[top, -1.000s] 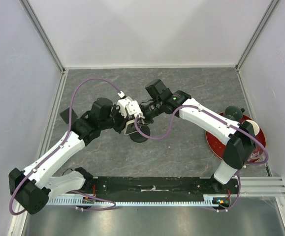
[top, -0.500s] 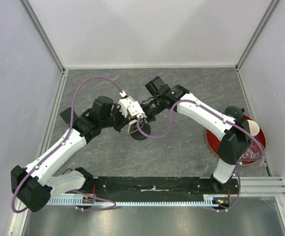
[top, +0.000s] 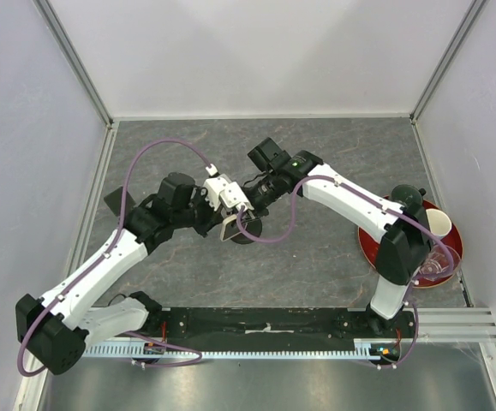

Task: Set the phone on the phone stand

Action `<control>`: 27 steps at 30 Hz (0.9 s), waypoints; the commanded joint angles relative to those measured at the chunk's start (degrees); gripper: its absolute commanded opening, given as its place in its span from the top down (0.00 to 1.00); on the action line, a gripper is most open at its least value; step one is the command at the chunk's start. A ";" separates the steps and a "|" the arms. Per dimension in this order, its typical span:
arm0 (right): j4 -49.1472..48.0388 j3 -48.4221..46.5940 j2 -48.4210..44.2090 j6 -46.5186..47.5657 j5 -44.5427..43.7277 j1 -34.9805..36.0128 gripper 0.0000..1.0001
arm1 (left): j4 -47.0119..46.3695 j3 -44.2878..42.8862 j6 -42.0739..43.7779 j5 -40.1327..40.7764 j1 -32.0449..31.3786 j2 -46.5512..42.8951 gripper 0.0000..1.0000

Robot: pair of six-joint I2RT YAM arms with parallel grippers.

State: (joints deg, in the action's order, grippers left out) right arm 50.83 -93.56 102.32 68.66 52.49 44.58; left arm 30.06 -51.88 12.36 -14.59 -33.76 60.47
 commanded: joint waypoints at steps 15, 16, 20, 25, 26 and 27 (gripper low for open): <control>-15.55 -0.06 -14.23 -32.74 -9.39 7.63 1.00 | 0.45 -1.82 -4.59 1.27 -2.19 -4.92 0.98; -16.89 1.70 -15.74 -36.55 -15.34 7.63 1.00 | 0.17 -2.17 -6.71 3.84 -2.19 -5.70 0.98; -17.68 11.88 -27.41 -44.21 -22.15 7.72 1.00 | -0.79 -0.78 -14.18 5.80 -2.10 -10.61 0.65; -22.00 22.79 -45.35 -62.12 -43.32 7.63 1.00 | -5.18 4.59 -20.97 10.72 -2.19 -14.33 0.36; -22.35 23.94 -47.46 -63.73 -47.53 7.63 1.00 | -5.80 4.68 -21.23 11.24 -2.19 -13.02 0.36; -22.70 24.99 -51.48 -64.96 -49.22 7.63 1.00 | -6.42 4.68 -21.15 10.90 -2.19 -12.40 0.40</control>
State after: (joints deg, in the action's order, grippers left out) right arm 36.40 -72.18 60.47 18.96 19.92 52.31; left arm 28.60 -48.27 -2.76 -7.46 -35.75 46.39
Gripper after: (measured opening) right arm 0.217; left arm 0.636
